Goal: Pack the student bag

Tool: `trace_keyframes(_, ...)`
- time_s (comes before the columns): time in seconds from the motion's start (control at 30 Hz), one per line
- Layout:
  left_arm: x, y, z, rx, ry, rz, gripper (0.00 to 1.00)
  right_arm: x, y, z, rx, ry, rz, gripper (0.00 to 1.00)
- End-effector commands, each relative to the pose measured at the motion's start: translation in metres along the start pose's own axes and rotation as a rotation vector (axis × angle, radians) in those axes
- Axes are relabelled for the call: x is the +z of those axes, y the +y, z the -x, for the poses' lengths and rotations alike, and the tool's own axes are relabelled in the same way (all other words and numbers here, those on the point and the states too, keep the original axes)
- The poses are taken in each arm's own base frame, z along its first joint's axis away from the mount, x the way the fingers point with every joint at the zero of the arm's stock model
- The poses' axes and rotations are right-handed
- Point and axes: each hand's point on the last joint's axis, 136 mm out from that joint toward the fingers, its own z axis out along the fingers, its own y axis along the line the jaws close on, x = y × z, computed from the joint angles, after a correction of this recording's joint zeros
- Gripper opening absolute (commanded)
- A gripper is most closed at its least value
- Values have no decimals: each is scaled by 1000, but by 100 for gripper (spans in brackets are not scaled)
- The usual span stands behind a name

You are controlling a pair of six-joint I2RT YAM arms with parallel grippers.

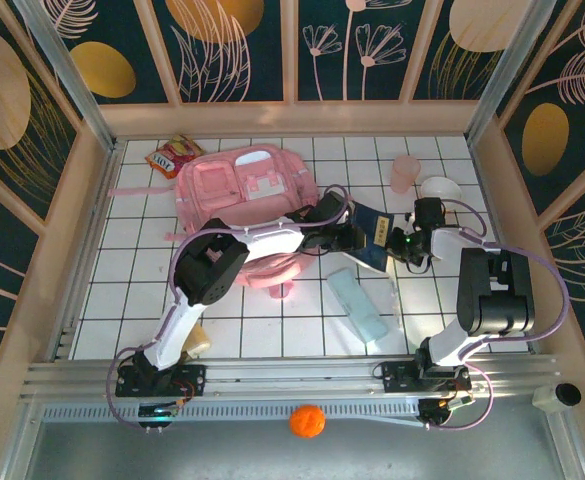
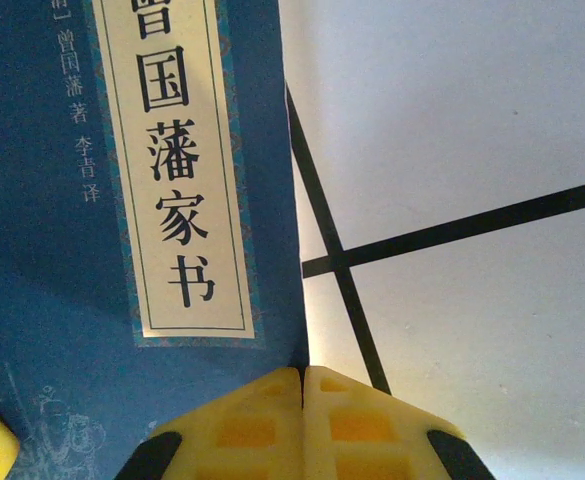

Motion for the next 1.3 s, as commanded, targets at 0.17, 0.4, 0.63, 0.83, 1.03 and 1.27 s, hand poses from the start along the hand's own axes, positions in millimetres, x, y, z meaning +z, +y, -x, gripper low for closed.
trace_keyframes(0.17,-22,-21,16,99,-106,-11,0,-17,14,-10,30,11,49,13)
trace_keyframes(0.4,-86,-55,48,250,-268,-75,0,-92,59,37,-102,-217,135,41)
trace_keyframes(0.63,-187,-84,76,288,-499,-224,0,-196,116,57,-265,-528,335,45)
trace_keyframes(0.83,-269,-99,66,444,-636,-343,0,-255,165,29,-459,-642,623,46)
trace_keyframes(1.03,-299,-110,40,595,-587,-453,0,-278,183,-2,-569,-661,783,54)
trace_keyframes(1.27,-316,-135,30,600,-579,-631,0,-296,206,-45,-674,-605,952,62)
